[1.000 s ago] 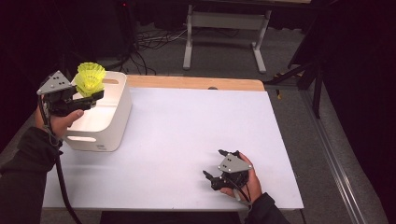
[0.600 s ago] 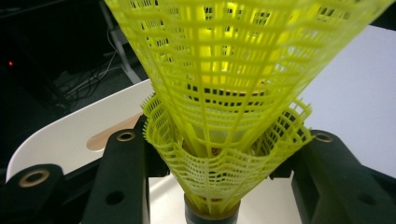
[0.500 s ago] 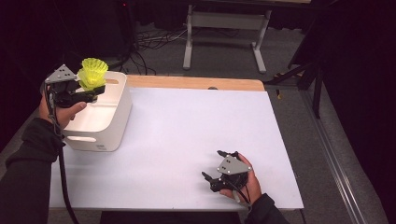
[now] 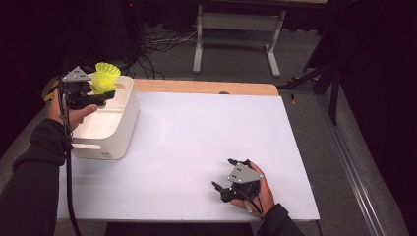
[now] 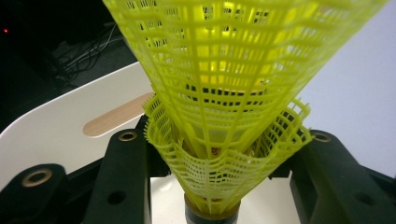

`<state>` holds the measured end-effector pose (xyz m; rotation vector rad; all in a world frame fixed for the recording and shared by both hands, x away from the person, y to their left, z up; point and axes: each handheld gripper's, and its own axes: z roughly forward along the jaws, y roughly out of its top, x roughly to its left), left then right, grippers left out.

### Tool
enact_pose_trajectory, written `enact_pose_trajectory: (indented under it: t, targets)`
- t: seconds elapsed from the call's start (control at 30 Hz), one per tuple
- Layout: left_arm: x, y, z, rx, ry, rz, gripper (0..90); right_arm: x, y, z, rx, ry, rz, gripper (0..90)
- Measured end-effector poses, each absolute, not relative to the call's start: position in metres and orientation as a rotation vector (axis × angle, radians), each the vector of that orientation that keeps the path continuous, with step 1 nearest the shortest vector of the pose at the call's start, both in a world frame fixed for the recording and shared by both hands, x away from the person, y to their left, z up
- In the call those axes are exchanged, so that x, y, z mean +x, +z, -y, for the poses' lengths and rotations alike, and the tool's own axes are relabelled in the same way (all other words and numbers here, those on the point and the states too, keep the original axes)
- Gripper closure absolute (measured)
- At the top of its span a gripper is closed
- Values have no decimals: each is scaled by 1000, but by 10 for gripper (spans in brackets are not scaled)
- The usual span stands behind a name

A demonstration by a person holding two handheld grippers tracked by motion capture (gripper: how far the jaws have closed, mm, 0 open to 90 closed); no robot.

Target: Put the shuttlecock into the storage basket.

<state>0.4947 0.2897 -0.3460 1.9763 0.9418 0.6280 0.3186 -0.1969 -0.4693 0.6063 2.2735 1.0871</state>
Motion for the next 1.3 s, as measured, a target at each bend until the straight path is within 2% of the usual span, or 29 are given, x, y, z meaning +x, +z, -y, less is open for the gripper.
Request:
enact_pose_trajectory:
  t: [0.27,0.7,1.03,1.3]
  targets:
    - [508,-355,-289,2023,609,-999,549,321,-471,197,611,1092,-2285,127]
    - [533,-367,-296,2154,492,-1066,553,323,-469,199,631,1119,-2224,142]
    - [537,-375,-295,2213,407,-1087,551,324,-472,198,635,1087,-2247,138]
    - [539,-380,-293,2247,402,-1115,551,326,-473,200,663,1060,-2252,137]
